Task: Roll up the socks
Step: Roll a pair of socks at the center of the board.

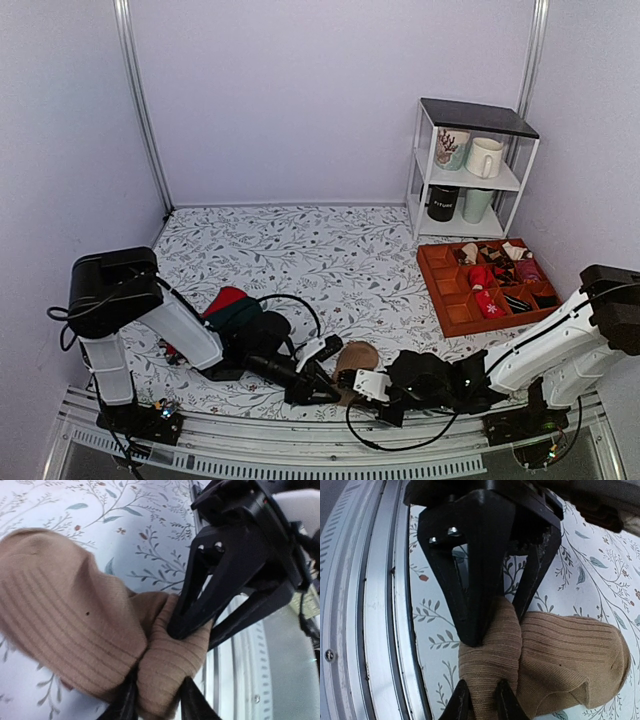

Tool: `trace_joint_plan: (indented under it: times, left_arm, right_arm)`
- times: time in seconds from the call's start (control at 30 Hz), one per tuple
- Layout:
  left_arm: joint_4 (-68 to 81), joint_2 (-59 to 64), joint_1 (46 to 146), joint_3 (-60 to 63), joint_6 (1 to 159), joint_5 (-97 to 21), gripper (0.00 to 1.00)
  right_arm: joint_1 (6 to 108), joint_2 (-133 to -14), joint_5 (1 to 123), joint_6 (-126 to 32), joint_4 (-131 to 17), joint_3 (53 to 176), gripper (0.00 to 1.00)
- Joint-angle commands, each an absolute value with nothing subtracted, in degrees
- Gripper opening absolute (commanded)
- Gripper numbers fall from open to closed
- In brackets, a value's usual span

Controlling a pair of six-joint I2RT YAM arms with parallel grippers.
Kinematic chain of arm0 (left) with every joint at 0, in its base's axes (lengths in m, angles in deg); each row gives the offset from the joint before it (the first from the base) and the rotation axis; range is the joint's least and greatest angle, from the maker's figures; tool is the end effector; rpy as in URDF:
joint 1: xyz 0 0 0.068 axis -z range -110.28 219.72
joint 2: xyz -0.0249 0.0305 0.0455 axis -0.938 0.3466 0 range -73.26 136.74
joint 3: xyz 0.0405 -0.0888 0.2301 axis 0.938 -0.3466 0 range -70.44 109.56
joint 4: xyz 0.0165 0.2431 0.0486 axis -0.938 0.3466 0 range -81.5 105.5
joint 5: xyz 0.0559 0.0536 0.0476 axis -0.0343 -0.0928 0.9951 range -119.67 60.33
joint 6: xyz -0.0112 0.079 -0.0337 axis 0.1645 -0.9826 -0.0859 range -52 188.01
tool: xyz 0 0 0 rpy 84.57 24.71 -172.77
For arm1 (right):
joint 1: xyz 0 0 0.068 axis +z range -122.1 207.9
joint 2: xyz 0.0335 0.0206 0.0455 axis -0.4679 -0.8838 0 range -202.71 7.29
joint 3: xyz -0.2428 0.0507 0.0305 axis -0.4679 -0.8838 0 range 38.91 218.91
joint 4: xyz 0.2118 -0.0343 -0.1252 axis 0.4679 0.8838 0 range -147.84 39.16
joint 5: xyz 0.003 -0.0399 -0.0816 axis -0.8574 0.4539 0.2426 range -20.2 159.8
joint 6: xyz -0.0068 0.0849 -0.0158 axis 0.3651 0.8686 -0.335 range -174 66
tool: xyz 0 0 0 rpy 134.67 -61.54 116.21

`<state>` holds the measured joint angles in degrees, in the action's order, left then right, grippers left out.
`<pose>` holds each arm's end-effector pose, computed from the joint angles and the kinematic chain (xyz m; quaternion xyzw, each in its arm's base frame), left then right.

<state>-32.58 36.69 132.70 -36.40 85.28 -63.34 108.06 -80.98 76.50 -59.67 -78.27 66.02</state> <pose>0.1119 -0.3128 0.0512 0.4531 0.7297 -0.4819 0.1734 0.0584 0.2846 0.0823 -0.6001 0.6811 0.2096 0.3634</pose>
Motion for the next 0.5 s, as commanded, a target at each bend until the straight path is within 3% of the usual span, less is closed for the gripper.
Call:
trace_joint_plan:
  times: [0.0, 0.1, 0.27, 0.47]
  left_arm:
    - [-20.9, 31.8, 132.9, -41.9, 81.6, -52.9, 0.33]
    - [-24.9, 22.6, 134.3, -44.9, 75.5, -46.6, 0.55]
    - [-33.8, 12.2, 139.5, -48.5, 63.3, -40.5, 0.63]
    - [-36.2, 19.4, 140.4, -44.7, 57.9, -43.4, 0.65]
  right_arm:
    - [108.4, -84.0, 74.2, -51.7, -73.1, 66.5, 0.14]
    - [107.3, -82.4, 71.1, -47.8, -72.5, 65.7, 0.14]
    - [102.3, -80.1, 58.9, -41.4, -72.4, 64.2, 0.14]
    - [96.3, -80.6, 47.7, -35.2, -72.3, 63.4, 0.14]
